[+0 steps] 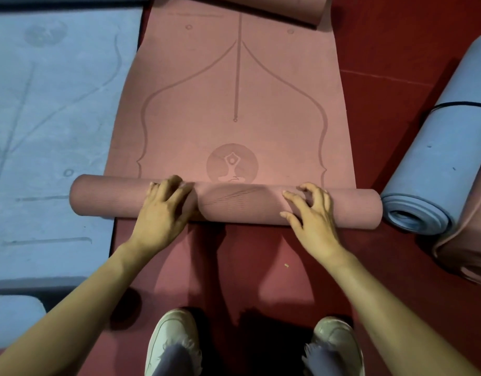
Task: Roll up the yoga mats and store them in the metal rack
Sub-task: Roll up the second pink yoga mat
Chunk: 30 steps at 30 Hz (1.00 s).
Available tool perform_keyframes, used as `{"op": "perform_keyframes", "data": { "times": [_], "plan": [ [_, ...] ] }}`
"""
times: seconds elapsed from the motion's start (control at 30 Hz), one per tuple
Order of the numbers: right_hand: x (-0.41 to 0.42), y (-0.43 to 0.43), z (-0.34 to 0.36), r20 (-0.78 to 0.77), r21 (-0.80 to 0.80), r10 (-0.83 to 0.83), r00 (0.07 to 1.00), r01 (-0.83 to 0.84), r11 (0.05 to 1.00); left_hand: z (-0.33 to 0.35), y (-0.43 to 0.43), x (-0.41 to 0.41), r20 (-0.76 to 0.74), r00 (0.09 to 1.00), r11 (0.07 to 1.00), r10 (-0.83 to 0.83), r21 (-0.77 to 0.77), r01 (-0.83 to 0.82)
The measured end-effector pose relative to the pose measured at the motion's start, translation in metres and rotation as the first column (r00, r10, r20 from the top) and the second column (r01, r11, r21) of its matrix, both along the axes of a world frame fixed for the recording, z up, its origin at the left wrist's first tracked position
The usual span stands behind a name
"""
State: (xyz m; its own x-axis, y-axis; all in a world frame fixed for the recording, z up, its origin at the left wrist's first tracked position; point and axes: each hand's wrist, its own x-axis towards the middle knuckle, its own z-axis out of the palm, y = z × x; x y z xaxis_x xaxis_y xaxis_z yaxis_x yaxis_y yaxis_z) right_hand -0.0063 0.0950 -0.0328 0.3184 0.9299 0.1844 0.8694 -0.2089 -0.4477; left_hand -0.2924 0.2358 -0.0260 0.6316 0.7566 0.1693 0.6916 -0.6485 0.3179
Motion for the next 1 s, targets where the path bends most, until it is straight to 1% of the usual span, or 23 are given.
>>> {"op": "perform_keyframes", "data": {
  "times": [0.13,0.17,0.23,0.3,0.43,0.6,0.7,0.83,0.93,1.0],
  "plan": [
    [-0.008,0.003,-0.001,0.085,-0.014,-0.025,0.996,0.026,1.000,-0.001,0.000,0.000,-0.092,0.995,0.996,0.039,0.078,-0.032],
    [-0.009,0.005,-0.001,0.104,-0.018,-0.031,0.994,0.033,0.999,-0.001,0.000,0.002,-0.104,0.993,0.995,0.061,0.081,-0.053],
    [-0.011,0.011,-0.001,0.139,-0.013,-0.037,0.990,0.039,0.999,0.000,0.002,0.006,-0.083,0.993,0.996,0.082,0.040,-0.079],
    [-0.008,0.013,-0.002,0.156,-0.007,-0.013,0.988,0.015,1.000,0.002,0.006,0.005,-0.031,0.999,0.999,0.043,0.013,-0.043],
    [0.004,0.013,-0.002,0.163,-0.058,0.150,0.975,-0.143,0.988,-0.004,0.021,-0.008,-0.004,0.994,0.993,-0.111,-0.034,0.111],
    [0.011,0.022,0.002,0.162,-0.098,0.222,0.961,-0.208,0.973,-0.006,0.036,-0.009,0.008,0.985,0.982,-0.174,-0.072,0.174],
    [0.012,0.026,0.002,0.178,-0.162,0.238,0.955,-0.210,0.964,-0.009,0.037,-0.004,-0.018,0.990,0.990,-0.137,-0.043,0.137],
    [0.011,0.035,0.002,0.251,-0.229,0.230,0.940,-0.173,0.958,-0.009,0.041,0.002,-0.038,0.995,0.994,-0.096,-0.047,0.094],
    [0.017,0.043,0.007,0.249,-0.288,0.253,0.935,-0.178,0.941,0.000,0.050,0.005,-0.076,0.992,0.993,-0.102,-0.065,0.097],
    [0.018,0.048,0.011,0.228,-0.369,0.277,0.933,-0.181,0.912,0.006,0.057,0.008,-0.118,0.988,0.992,-0.104,-0.085,0.094]
  ]
}}
